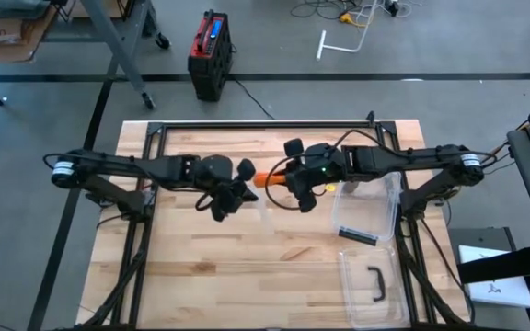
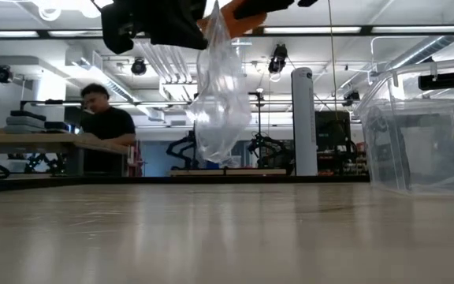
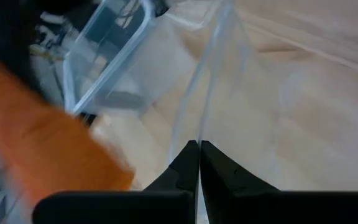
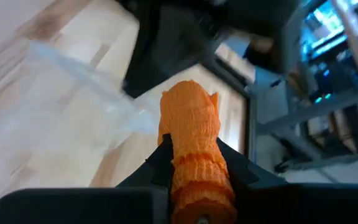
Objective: Roll bandage
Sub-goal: Put the rolled orange bandage into the transparent zip bag
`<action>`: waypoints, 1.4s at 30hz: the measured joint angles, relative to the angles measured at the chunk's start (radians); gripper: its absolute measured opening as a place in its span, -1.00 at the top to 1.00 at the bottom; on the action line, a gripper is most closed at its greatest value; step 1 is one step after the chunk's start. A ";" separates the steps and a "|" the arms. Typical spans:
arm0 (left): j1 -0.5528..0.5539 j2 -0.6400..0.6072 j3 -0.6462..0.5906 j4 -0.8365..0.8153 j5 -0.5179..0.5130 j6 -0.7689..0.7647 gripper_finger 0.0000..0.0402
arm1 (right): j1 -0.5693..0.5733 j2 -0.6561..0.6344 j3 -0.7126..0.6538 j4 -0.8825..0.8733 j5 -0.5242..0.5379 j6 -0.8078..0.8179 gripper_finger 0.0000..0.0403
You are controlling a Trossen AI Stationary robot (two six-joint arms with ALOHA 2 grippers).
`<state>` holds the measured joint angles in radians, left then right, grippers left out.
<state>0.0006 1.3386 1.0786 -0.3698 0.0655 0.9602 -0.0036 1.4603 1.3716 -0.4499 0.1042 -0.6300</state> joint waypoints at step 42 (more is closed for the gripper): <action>0.038 0.018 0.137 -0.259 0.079 -0.011 1.00 | 0.117 0.111 0.062 0.077 0.162 -0.155 0.73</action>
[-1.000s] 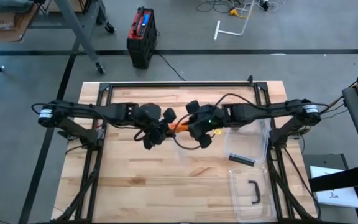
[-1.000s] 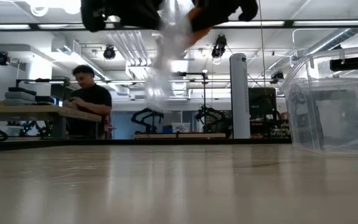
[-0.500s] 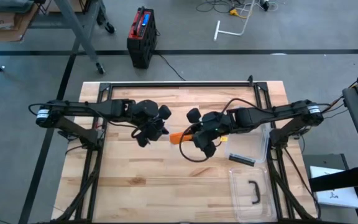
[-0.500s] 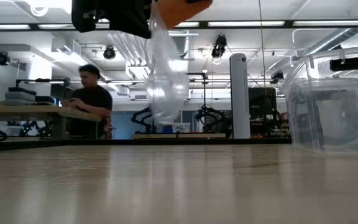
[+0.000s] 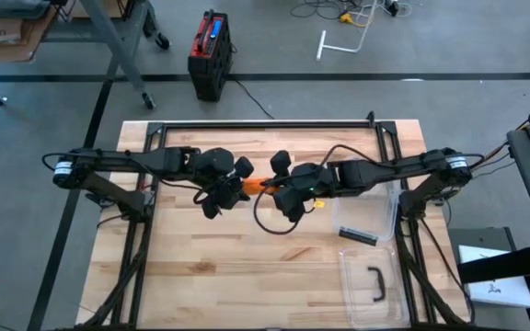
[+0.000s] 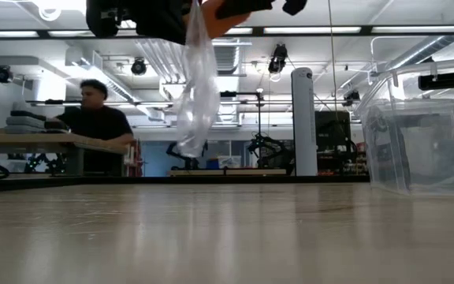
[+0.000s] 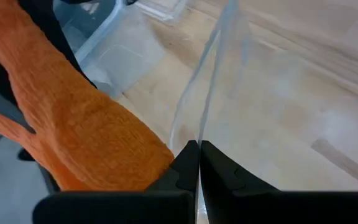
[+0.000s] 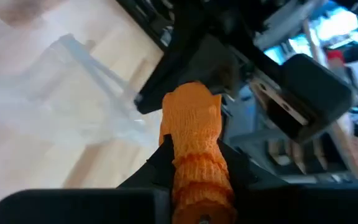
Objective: Roll bandage
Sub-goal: Put the rolled orange bandage into the transparent zip bag
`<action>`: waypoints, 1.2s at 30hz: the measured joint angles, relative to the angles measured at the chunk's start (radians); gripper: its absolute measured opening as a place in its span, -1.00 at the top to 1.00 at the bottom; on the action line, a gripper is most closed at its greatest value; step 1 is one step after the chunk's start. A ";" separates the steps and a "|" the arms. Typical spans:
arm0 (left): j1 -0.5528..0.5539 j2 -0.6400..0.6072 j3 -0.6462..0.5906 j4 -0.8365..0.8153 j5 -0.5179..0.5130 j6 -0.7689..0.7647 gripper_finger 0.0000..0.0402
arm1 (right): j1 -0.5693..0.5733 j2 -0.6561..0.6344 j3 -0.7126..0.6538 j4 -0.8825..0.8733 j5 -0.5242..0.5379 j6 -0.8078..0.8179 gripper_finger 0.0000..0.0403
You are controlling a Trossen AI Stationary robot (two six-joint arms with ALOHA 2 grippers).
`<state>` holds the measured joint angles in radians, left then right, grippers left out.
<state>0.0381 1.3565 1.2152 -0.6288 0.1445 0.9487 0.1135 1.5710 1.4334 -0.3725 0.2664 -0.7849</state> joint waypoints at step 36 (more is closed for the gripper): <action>0.037 -0.077 0.002 0.137 0.038 0.007 1.00 | -0.028 0.077 0.000 0.105 0.011 -0.042 0.73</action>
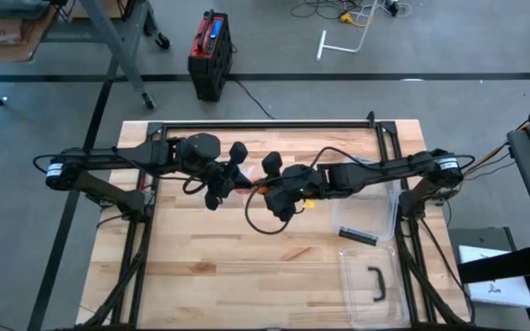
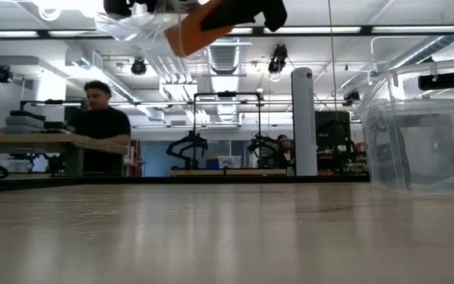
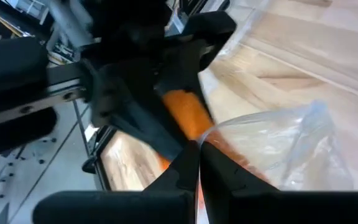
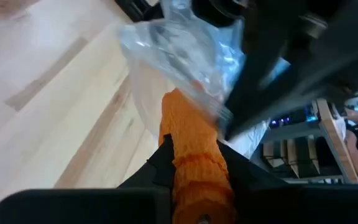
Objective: Roll bandage
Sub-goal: Put the rolled orange bandage into the transparent zip bag
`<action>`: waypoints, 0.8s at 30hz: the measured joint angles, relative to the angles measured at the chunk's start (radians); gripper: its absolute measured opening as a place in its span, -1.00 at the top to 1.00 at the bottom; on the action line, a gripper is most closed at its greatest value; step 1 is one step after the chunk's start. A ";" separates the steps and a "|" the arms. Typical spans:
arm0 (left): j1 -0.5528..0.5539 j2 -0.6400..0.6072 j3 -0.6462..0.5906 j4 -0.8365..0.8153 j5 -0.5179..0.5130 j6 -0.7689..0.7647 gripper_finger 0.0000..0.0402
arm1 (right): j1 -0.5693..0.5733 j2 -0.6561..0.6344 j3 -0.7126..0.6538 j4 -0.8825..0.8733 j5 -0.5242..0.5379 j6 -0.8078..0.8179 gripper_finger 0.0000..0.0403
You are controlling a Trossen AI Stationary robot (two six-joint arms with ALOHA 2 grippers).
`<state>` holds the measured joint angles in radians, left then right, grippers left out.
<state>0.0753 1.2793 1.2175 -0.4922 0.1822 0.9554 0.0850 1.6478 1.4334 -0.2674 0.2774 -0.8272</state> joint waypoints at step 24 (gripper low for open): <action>0.011 -0.002 -0.003 -0.058 -0.125 -0.060 1.00 | 0.007 -0.025 0.008 -0.041 0.114 0.055 0.73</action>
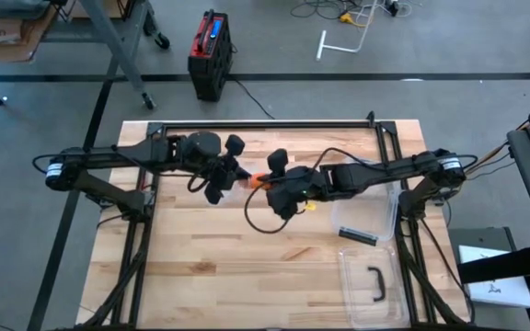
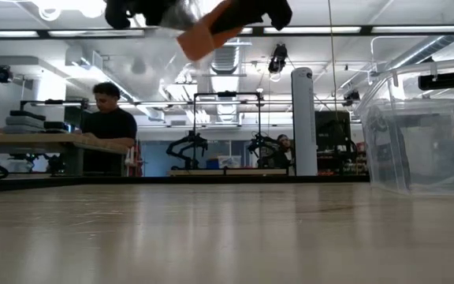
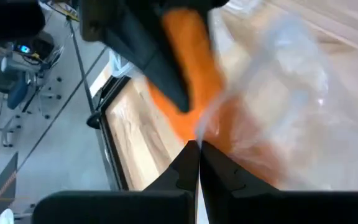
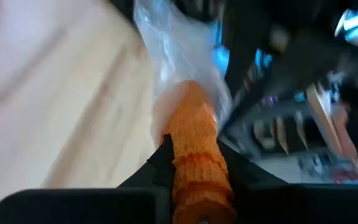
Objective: Roll bandage
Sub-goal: Put the rolled orange bandage into the transparent zip bag
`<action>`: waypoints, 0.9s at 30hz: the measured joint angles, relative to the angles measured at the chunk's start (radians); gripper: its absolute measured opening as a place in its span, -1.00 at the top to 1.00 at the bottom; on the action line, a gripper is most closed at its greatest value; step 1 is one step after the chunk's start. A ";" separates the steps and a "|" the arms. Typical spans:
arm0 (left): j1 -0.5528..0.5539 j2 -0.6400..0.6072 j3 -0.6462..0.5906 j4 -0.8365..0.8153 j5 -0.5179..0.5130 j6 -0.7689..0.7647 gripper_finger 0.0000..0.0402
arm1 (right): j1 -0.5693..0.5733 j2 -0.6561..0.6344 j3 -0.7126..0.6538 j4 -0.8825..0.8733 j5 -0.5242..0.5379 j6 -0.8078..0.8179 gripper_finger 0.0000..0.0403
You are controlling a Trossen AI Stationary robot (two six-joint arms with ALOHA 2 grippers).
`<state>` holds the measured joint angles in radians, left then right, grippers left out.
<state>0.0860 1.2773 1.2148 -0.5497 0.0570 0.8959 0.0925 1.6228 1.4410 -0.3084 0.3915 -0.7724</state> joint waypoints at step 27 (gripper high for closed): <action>-0.003 -0.030 0.000 0.074 0.098 -0.129 1.00 | -0.005 0.001 0.000 0.024 -0.238 -0.029 0.68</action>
<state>0.0834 1.2470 1.2144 -0.4756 0.1547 0.7664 0.0872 1.6241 1.4406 -0.2848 0.1538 -0.8011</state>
